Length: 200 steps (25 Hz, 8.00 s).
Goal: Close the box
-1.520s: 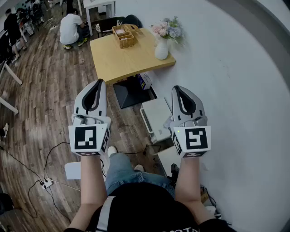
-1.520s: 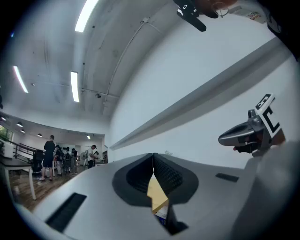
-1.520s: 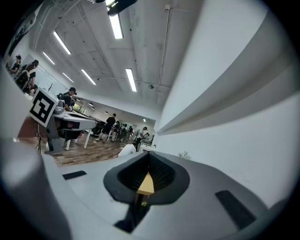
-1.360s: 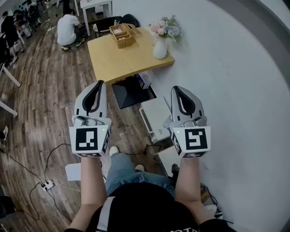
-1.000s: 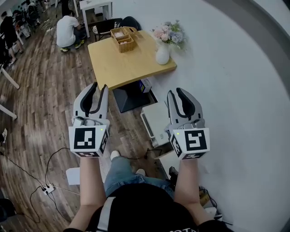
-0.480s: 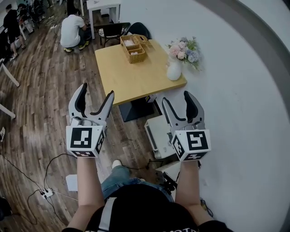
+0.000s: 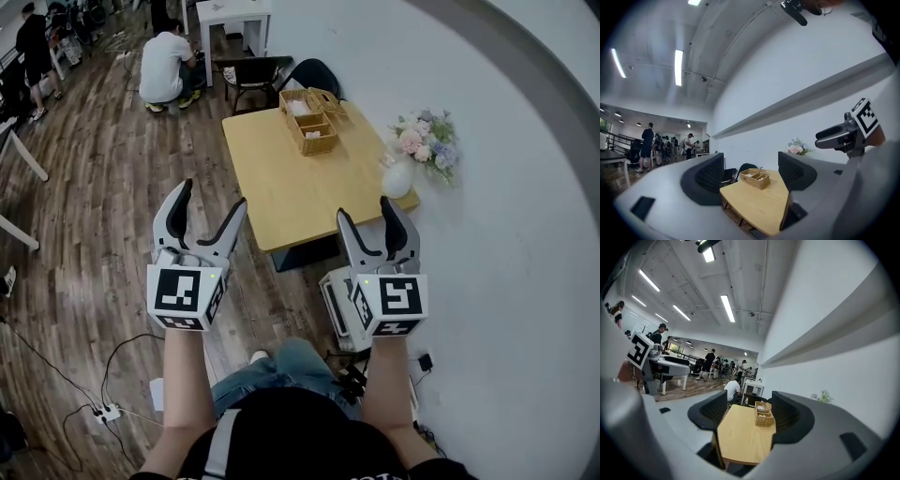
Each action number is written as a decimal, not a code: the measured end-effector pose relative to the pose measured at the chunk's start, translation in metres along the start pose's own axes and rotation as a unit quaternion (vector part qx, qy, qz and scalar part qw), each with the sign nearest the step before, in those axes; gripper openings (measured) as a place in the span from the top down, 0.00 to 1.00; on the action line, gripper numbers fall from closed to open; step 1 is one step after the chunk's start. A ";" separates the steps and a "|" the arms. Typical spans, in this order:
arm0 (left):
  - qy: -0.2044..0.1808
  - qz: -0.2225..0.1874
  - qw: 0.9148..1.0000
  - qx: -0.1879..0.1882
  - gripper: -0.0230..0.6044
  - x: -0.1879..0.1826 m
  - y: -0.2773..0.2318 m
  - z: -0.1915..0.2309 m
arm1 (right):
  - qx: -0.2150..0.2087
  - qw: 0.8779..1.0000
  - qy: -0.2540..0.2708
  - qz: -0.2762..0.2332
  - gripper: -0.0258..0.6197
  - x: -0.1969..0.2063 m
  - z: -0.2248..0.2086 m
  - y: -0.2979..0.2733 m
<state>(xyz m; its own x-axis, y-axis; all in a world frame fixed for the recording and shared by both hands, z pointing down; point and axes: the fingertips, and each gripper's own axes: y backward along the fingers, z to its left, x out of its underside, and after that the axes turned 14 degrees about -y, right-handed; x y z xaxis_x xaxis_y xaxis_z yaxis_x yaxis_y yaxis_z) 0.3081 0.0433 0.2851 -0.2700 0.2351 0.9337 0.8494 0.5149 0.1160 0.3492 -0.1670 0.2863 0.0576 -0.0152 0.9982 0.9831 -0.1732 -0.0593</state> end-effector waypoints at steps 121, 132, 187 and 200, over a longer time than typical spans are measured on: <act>0.093 0.141 0.678 0.716 0.43 0.283 -0.767 -0.038 | 0.587 0.780 -0.203 0.075 0.58 0.117 -0.169 -0.442; 0.113 0.272 0.577 0.762 0.44 0.365 -0.784 -0.108 | 0.607 0.756 -0.207 0.127 0.60 0.152 -0.139 -0.480; -0.096 0.036 0.581 0.807 0.83 0.280 -0.769 -0.045 | 0.582 0.794 -0.153 0.082 0.68 0.095 -0.119 -0.535; -0.095 0.026 0.525 0.846 0.83 0.283 -0.735 -0.004 | 0.594 0.786 -0.157 0.070 0.69 0.091 -0.099 -0.558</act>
<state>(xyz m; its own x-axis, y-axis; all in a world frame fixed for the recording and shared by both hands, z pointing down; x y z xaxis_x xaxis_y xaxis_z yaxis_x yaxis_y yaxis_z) -0.3909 -0.2717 0.4651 -0.4424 0.2812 0.8516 -0.7160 0.4610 -0.5242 -0.2112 -0.1695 0.4098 0.0363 0.3229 0.9457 0.4217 0.8530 -0.3074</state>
